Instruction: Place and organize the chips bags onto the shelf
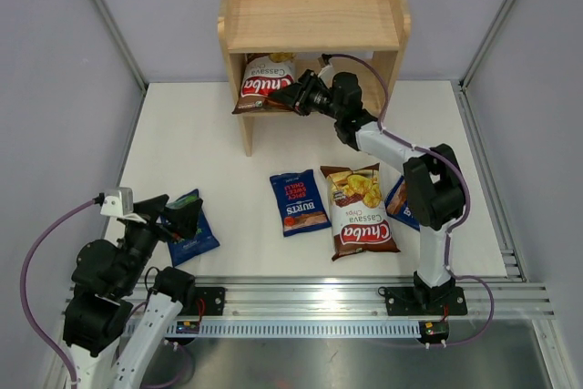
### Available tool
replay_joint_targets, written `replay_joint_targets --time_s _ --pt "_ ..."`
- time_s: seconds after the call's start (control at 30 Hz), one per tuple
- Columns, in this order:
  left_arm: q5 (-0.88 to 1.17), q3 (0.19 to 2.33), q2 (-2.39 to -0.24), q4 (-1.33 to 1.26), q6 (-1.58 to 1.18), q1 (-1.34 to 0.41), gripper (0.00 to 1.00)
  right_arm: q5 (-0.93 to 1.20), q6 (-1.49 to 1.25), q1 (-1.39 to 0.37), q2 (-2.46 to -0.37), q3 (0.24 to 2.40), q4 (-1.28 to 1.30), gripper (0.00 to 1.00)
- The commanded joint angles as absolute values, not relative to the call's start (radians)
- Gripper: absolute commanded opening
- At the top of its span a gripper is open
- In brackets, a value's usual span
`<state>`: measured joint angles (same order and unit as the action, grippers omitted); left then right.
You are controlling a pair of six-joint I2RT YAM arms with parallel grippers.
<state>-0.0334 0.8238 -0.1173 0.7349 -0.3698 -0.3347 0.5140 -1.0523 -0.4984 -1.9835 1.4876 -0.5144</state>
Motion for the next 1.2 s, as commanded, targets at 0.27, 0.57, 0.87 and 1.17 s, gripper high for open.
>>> replay_joint_targets --time_s 0.27,0.57,0.87,1.17 --pt "-0.049 0.816 -0.112 0.689 -0.354 -0.344 0.99 0.540 -1.086 -0.500 -2.042 1.606 -0.485 0.46" --pt "-0.052 0.816 -0.107 0.692 -0.354 -0.344 0.99 0.482 -1.017 -0.502 -1.948 1.546 -0.378 0.68" --pt "-0.052 0.818 -0.098 0.692 -0.354 -0.344 0.99 0.391 -0.936 -0.499 -1.832 1.442 -0.261 0.92" --pt "-0.054 0.818 -0.100 0.692 -0.356 -0.344 0.99 0.396 -0.891 -0.499 -1.661 1.309 -0.255 0.99"
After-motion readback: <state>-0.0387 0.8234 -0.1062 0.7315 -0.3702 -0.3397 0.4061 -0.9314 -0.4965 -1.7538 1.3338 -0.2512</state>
